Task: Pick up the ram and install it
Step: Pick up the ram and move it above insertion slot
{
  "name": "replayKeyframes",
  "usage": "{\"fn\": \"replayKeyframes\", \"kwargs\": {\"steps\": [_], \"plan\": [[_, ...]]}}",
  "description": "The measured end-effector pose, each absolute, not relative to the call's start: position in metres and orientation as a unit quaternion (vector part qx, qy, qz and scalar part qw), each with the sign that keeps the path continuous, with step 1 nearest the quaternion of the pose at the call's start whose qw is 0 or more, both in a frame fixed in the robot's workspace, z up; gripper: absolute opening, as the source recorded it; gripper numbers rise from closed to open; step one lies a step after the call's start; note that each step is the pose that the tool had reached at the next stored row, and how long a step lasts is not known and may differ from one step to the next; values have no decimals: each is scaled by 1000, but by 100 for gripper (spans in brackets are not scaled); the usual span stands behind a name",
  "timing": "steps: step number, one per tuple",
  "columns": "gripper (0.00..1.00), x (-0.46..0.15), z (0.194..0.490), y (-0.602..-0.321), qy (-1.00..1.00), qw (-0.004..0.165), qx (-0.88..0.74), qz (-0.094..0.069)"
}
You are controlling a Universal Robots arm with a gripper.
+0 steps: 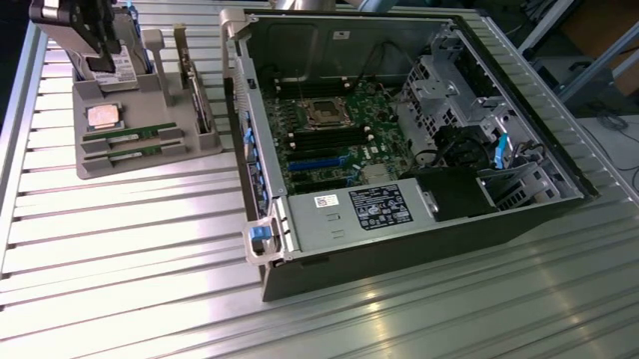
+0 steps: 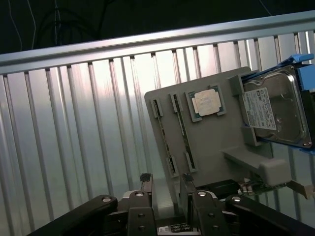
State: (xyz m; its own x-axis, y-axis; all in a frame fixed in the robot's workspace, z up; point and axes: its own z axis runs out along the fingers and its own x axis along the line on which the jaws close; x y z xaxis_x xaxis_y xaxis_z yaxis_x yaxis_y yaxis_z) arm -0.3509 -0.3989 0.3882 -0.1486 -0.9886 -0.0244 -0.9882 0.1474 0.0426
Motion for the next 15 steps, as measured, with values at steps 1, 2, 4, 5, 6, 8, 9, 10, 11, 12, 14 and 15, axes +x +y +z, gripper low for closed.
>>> {"fn": "replayKeyframes", "kwargs": {"steps": [1,2,4,5,6,8,9,10,11,12,14,15], "plan": [[36,-351,388,-399,-757,5,652,-24],[36,-351,386,-399,-757,5,652,-24],[36,-351,382,-399,-757,5,652,-24],[36,-351,381,-399,-757,5,652,-24],[36,-351,380,-399,-757,5,652,-24],[36,-351,378,-399,-757,5,652,-24],[36,-351,378,-399,-757,5,652,-24],[36,-351,377,-399,-757,5,652,-24],[36,-351,376,-399,-757,5,652,-24],[36,-351,374,-399,-757,5,652,-24],[36,-351,372,-399,-757,5,652,-24],[36,-351,371,-399,-757,5,652,-24]]}}
